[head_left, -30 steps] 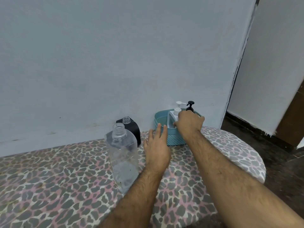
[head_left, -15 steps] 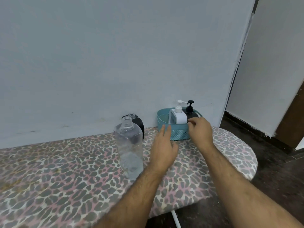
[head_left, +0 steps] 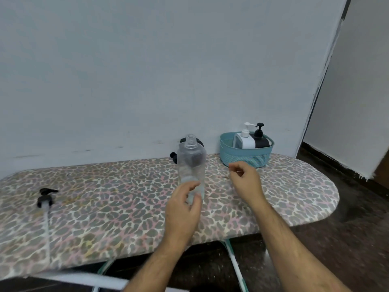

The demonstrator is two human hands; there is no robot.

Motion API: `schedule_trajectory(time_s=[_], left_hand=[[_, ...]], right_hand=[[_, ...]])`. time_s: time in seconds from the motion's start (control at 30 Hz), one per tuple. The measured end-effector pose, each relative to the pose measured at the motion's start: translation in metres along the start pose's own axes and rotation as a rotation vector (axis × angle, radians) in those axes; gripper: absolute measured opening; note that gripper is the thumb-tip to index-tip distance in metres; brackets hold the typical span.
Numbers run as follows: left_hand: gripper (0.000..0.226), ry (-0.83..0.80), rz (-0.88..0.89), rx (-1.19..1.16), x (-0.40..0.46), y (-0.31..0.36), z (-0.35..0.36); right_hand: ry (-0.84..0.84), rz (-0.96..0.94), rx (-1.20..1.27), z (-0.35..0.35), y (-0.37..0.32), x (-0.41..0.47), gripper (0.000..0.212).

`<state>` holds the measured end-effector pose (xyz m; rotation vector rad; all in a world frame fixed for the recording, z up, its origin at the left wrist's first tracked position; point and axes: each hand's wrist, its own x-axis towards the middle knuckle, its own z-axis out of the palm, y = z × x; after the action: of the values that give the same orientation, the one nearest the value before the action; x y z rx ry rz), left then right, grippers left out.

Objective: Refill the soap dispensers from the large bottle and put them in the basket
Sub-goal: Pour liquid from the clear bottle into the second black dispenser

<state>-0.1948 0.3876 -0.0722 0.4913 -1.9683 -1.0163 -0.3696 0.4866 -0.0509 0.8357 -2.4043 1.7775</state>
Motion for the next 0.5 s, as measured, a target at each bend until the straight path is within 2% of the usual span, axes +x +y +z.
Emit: schedule_trajectory(time_s=[0.23, 0.27, 0.37, 0.43, 0.5], left_hand=[[0.03, 0.083, -0.161, 0.012, 0.014, -0.029, -0.057], [0.031, 0.088, -0.178, 0.019, 0.017, -0.033, -0.063], [0.029, 0.095, -0.215, 0.024, 0.026, -0.042, -0.077], [0.03, 0.098, -0.237, 0.033, 0.032, -0.047, -0.082], [0.031, 0.082, -0.251, 0.031, 0.036, -0.049, -0.081]], right_hand=[[-0.185, 0.013, 0.227, 0.041, -0.029, -0.039, 0.046], [-0.205, 0.013, 0.243, 0.045, -0.031, -0.044, 0.056], [-0.234, 0.055, 0.193, 0.061, -0.037, -0.055, 0.11], [-0.2, 0.089, 0.121, 0.073, -0.043, -0.058, 0.124], [-0.16, 0.092, 0.078, 0.083, -0.044, -0.056, 0.123]])
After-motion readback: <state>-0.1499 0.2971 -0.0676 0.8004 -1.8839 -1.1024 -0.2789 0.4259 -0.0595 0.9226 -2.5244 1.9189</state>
